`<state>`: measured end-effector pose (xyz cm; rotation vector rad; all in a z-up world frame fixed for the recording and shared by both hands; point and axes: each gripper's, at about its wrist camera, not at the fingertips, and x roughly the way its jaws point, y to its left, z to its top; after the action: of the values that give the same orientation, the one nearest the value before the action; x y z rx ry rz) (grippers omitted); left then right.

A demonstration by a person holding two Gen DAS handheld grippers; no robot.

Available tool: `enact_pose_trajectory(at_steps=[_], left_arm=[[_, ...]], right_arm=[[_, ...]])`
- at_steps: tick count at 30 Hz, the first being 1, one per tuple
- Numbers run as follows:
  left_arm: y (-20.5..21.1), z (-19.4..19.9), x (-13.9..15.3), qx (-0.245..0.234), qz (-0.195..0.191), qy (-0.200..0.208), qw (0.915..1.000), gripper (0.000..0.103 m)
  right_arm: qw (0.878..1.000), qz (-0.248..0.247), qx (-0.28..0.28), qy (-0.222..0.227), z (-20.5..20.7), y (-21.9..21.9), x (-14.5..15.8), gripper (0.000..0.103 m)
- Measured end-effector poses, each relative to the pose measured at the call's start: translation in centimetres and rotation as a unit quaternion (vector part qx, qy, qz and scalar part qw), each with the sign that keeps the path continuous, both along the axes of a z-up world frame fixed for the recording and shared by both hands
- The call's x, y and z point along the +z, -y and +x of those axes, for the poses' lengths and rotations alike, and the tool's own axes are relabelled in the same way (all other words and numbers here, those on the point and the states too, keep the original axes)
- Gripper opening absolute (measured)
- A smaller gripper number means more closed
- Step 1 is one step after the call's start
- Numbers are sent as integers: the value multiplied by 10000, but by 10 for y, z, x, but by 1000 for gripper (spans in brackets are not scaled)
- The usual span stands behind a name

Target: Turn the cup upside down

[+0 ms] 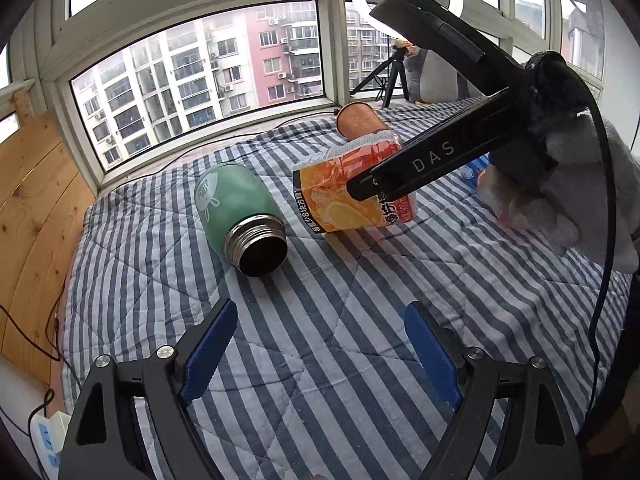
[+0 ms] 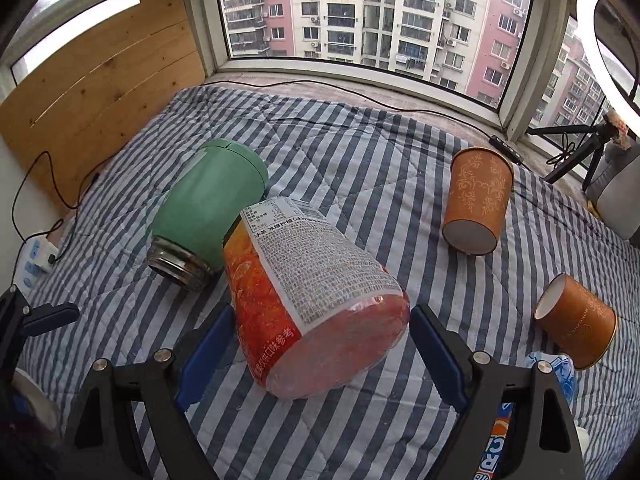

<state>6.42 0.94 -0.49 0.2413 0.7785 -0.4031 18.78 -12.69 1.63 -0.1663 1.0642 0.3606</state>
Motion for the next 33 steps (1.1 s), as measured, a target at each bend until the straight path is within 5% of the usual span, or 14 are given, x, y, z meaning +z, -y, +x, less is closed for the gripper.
enact_pose_trajectory(at_steps=[5,13,18,26,28,30,33], left_arm=[[11,-23,-3,-47,62,59,10000,88],[38,-68,-16,-229,181,278,9992,88],[50,-88,-19,-120,222,455,9986,88],[92,-113,-16,-303,667,763,9944,88],[100,-112,-20,-332,680,704,9946,88],[107,-109,-24,-354,659,630,9952,87],[112,-101,-27,-328,493,448,9972,82]], right_arm=[[9999,22,87,-116,-51,1,-1,86],[9960,794,389,85,-116,4,2,86],[9850,1689,249,235,-133,45,4,87],[9680,2456,14,513,-140,99,-5,87],[9644,2605,-34,458,-134,106,-8,80],[9639,2636,-62,371,-126,106,-10,57],[9639,2644,-112,281,-112,105,-14,51]])
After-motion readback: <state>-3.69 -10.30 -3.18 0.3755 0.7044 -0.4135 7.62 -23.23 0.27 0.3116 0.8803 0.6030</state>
